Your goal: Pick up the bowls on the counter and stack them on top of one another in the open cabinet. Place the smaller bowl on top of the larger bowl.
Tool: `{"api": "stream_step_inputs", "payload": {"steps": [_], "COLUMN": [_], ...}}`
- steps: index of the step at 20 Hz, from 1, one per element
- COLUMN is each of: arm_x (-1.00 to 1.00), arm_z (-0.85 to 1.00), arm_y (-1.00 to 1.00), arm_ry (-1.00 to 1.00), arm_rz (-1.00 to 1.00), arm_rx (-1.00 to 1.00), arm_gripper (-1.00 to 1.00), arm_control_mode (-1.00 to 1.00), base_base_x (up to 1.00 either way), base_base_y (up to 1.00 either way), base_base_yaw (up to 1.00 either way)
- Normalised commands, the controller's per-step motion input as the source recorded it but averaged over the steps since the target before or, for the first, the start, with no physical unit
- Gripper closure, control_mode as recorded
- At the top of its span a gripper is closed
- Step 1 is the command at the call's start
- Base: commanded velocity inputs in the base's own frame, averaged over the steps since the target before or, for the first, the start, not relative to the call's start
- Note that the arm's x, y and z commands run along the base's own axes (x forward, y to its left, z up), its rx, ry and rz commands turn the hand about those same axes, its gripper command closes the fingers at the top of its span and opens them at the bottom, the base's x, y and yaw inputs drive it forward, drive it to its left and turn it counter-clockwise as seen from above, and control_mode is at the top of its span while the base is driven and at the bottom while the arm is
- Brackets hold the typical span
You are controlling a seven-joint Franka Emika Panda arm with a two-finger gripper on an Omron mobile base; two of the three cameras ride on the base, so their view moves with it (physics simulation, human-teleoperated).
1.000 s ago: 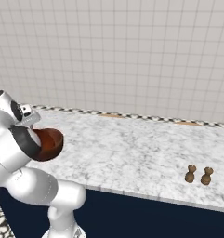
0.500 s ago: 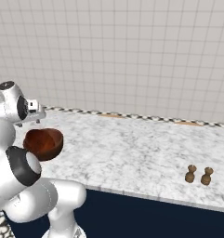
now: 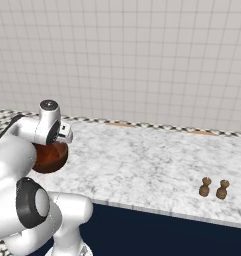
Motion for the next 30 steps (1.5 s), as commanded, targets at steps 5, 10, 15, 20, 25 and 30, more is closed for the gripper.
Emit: {"api": "stream_step_inputs", "payload": {"steps": [5,10,15,20,25,30], "arm_x": [0.09,0.19,0.21,0.05,0.01,0.0], "arm_z": [-0.57,-0.3,-0.46,-0.53,-0.16,0.02], "arm_y": [-0.17,-0.28,-0.03,0.0,0.0,0.0], "arm_ry": [0.21,0.2,0.13,0.08,0.01,0.0], "arm_rz": [-0.11,-0.2,-0.13,-0.08,-0.01,-0.01], "arm_rx": [0.0,0.0,-0.01,-0.04,-0.01,0.01], "arm_gripper": [-1.0,-1.0,-1.0,1.0,1.0,1.0], "arm_control_mode": [-1.0,-1.0,-1.0,-1.0,-1.0,-1.0], "base_base_x": [0.0,0.0,0.0,0.0,0.0,0.0], "base_base_y": [0.0,0.0,0.0,0.0,0.0,0.0], "base_base_yaw": [0.0,0.0,0.0,0.0,0.0,0.0]}}
